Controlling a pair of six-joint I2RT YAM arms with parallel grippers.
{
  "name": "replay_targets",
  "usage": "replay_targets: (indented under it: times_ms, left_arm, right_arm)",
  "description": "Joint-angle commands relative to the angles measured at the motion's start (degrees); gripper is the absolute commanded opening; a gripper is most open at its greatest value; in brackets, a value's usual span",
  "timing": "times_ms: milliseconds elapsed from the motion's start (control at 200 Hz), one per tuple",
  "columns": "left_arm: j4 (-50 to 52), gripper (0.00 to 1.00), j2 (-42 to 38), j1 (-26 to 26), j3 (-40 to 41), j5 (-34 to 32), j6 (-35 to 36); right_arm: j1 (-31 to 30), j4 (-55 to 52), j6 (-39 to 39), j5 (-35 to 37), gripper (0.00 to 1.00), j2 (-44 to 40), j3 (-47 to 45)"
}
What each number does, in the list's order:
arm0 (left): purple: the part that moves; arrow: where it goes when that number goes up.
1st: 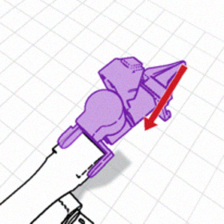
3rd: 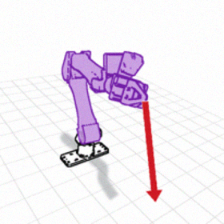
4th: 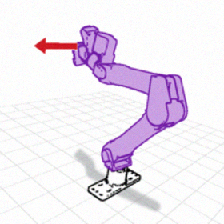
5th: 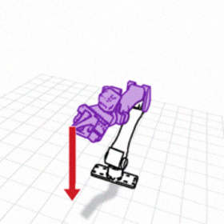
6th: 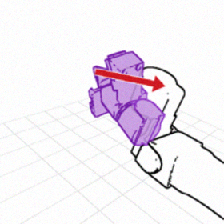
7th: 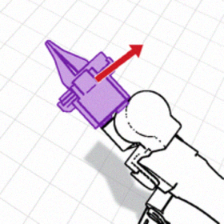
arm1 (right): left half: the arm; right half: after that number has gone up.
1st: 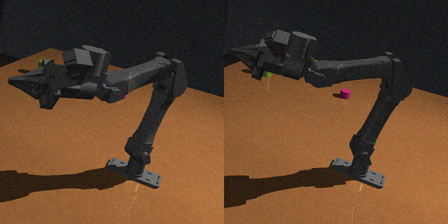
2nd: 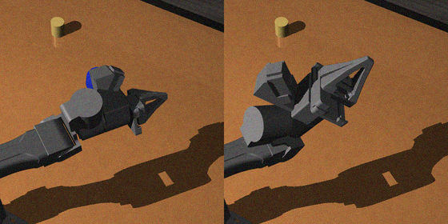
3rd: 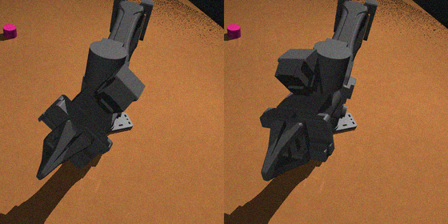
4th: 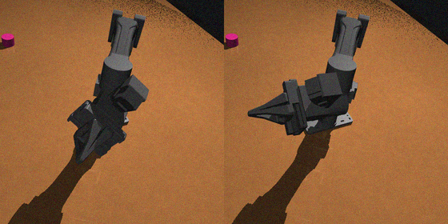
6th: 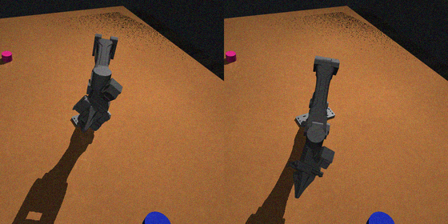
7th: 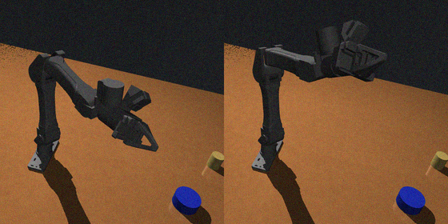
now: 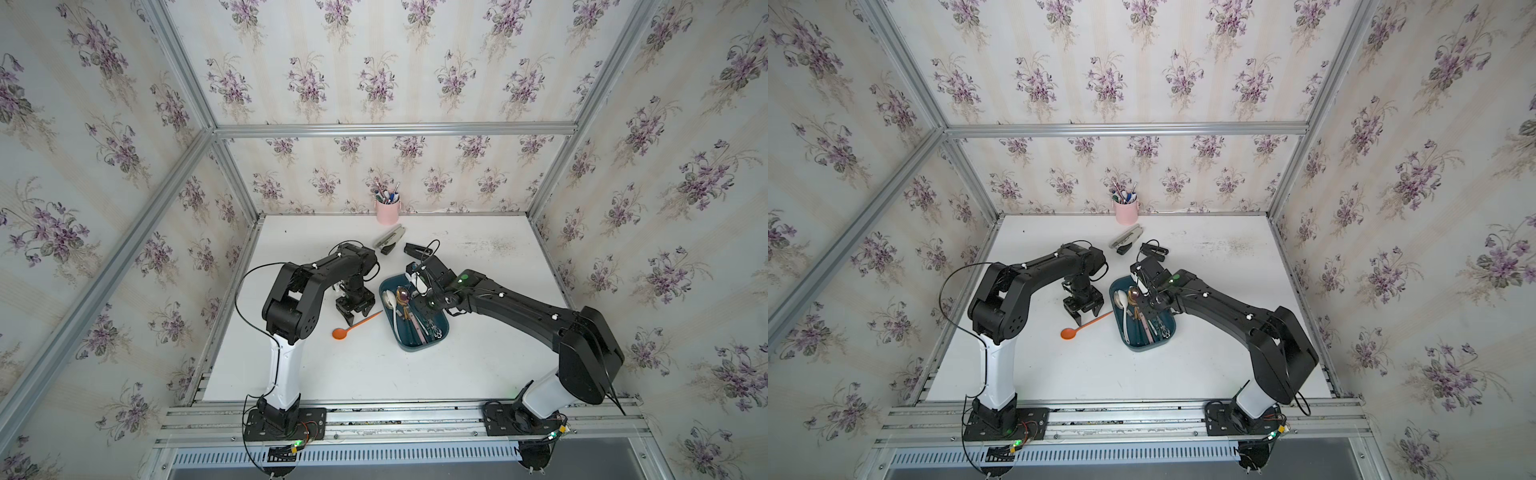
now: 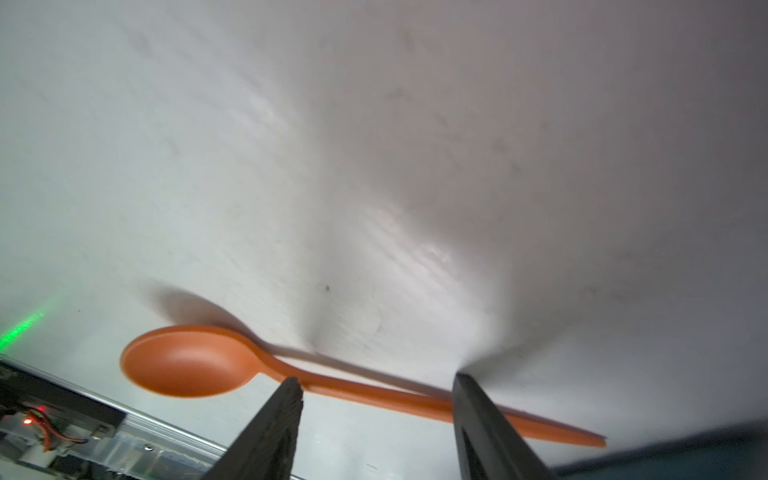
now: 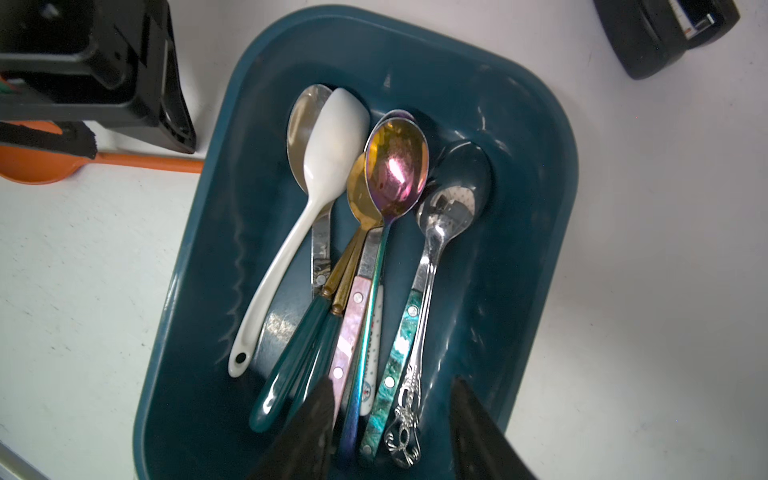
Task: Put the spoon into the storage box
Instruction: Adjust the spoon at the center of the board, then pick up the spoon from the center of the board.
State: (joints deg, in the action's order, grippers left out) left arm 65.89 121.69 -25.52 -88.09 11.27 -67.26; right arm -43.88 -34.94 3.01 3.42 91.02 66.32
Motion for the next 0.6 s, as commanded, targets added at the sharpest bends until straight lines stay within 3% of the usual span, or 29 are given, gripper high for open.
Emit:
replay_targets:
  times_ms: [0,145,265,455,525,555,594]
  left_arm:
    - [4.21,0.61,2.45,0.21,-1.87,-9.54,7.39]
    - [6.29,0.61,2.68,0.36,-3.34,-11.62,9.95]
    - [2.72,0.64,-0.40,0.89,-1.69,-8.82,8.43]
    - [-3.84,0.80,-8.96,1.53,1.04,-5.87,0.10]
    - [-6.48,0.89,-12.53,1.27,3.76,-5.18,-5.69]
    - [-8.71,0.99,-14.20,1.12,5.63,-4.46,-8.35]
    - [-11.99,1.00,-16.40,0.71,8.67,-4.08,-12.61]
  right_arm:
    - [0.02,0.35,0.54,0.40,0.47,0.71,0.91]
    - [0.02,0.42,1.37,0.58,0.47,1.03,1.38]
    - [0.02,0.69,1.99,0.22,0.47,1.39,1.57]
    - [0.00,0.82,2.42,-0.26,0.47,1.41,1.39]
    - [0.02,0.75,2.20,-0.17,0.47,1.10,1.14]
    - [0.02,0.70,2.02,-0.16,0.47,0.89,0.93]
    - [0.02,0.71,1.77,-0.05,0.47,0.74,0.53]
